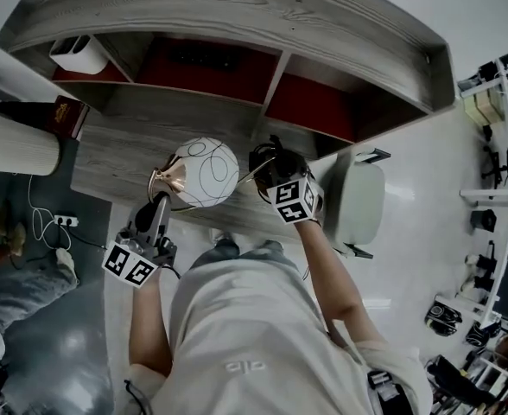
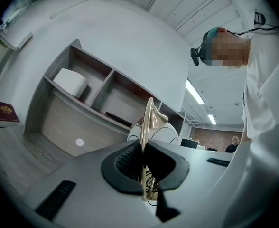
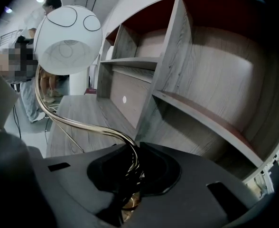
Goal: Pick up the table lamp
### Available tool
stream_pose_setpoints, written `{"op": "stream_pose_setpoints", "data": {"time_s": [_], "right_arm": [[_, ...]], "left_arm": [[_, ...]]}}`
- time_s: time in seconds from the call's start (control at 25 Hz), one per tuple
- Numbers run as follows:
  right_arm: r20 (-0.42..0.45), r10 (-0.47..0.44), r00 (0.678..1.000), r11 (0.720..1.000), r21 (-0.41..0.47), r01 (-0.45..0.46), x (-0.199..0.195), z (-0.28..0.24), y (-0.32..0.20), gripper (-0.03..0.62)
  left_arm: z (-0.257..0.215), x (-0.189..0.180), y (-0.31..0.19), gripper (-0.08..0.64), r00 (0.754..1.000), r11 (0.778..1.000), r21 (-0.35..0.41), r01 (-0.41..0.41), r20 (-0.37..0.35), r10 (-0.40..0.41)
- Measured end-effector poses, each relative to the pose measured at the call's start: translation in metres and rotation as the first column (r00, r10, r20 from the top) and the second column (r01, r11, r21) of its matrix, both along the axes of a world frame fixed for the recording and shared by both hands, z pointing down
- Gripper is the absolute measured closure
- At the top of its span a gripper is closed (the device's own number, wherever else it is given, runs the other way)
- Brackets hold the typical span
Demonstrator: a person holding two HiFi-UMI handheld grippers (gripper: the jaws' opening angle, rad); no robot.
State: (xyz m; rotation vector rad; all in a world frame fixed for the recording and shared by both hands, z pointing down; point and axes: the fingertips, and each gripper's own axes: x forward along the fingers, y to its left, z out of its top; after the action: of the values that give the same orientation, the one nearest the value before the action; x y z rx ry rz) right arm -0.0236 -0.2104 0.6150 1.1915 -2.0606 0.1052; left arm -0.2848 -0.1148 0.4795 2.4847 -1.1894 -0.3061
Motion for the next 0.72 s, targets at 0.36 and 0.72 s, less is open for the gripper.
{"op": "stream_pose_setpoints", "data": {"time_s": [0.36,0.72], "right_arm": [[-0.067,0.0,0.998,1.0,0.028,0.002,0.03,-0.048,0.02,0.514],[-0.152,-0.035,0.988,0.995,0.086,0.049,0.056,-0.095,0.043,0.512]], "left_arm": [[-0.015,0.013,0.018,0.538,0.996,0.998,0.054,0.034,-0.086,-0.03],[-0.027,0.029,0.046,0.538,0.981,0.993,0.088,0.085,-0.182,-0.068]]}}
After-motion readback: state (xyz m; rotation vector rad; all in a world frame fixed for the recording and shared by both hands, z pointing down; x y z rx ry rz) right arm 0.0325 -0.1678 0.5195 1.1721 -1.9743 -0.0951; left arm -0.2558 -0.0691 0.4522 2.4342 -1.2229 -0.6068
